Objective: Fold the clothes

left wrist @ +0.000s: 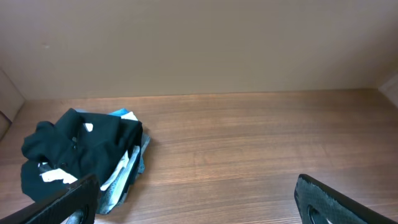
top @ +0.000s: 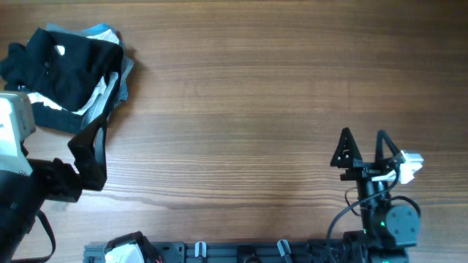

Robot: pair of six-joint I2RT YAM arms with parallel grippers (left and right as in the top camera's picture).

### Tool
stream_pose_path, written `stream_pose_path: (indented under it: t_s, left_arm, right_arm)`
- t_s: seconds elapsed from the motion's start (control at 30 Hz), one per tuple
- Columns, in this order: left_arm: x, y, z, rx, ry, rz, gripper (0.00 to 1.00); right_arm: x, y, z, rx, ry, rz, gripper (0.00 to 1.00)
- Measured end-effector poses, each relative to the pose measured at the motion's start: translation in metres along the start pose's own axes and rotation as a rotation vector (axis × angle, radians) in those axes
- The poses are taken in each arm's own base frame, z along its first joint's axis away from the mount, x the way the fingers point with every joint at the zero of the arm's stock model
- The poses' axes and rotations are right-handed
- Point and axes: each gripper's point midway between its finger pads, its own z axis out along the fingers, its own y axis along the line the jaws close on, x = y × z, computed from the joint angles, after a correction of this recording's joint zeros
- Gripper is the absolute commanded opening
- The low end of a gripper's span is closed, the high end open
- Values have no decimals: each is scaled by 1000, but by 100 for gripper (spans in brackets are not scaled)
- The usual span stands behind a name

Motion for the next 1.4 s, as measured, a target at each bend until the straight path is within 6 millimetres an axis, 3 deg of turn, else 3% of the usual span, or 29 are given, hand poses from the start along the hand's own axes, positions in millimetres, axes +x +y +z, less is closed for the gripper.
stream_pose_path:
  t_s: [0.17, 0.77, 0.93, 1.2, 1.4]
  left_arm:
    - [0, 0, 0, 0, 0, 0, 100]
    - [0, 0, 0, 0, 0, 0, 100]
    - [0, 0, 0, 0, 0, 0, 100]
    - [0, 0, 0, 0, 0, 0, 100]
    - [0, 0, 0, 0, 0, 0, 100]
  right_arm:
    - [50, -24, 4, 59, 100, 104, 99]
    - [47, -23, 4, 69, 74, 508, 100]
    - [46, -23, 4, 79, 65, 767, 100]
    - [46, -23, 4, 101, 39, 1390, 100]
    - [46, -23, 4, 107, 28, 1571, 100]
